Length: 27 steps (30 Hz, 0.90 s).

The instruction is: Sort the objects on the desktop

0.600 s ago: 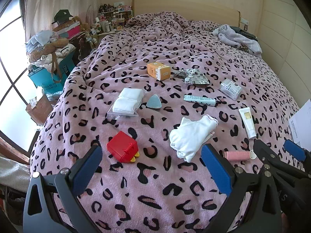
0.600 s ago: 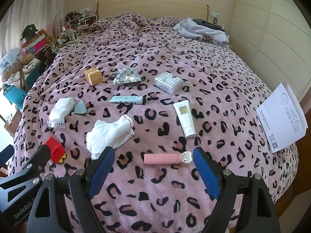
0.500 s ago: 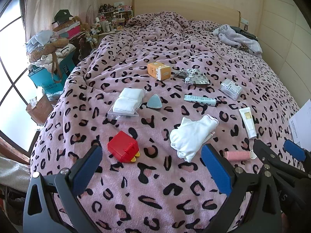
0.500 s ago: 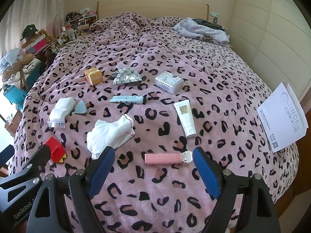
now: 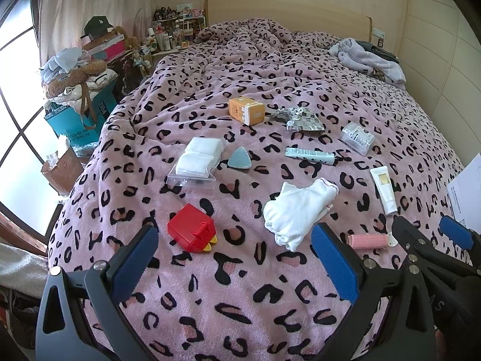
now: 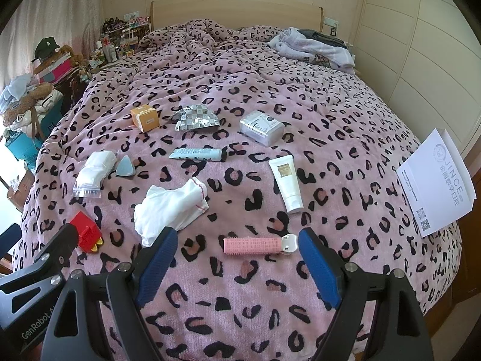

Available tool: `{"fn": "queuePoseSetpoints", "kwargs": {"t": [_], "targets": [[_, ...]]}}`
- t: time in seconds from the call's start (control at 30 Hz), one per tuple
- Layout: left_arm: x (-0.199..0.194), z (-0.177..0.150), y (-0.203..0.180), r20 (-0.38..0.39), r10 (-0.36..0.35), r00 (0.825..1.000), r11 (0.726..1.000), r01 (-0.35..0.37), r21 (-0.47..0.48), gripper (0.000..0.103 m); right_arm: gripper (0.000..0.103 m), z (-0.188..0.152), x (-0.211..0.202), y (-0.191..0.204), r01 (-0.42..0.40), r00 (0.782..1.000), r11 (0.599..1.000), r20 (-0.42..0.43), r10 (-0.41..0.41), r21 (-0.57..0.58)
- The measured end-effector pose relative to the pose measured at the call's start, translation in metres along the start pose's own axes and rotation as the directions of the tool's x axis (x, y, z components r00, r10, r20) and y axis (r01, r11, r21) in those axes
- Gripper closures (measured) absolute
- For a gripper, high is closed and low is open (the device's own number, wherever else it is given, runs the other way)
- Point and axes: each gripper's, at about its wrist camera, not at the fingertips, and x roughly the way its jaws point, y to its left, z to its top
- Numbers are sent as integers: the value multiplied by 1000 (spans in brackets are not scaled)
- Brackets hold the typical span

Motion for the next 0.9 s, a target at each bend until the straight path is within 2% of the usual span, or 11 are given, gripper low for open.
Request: {"fn": "queuePoseSetpoints", "kwargs": {"t": [0.9], "targets": [[0, 0, 0, -1, 1, 1000, 1000, -1, 1, 0, 18, 0, -1, 1, 3, 1000, 1000, 1, -3, 1]]}}
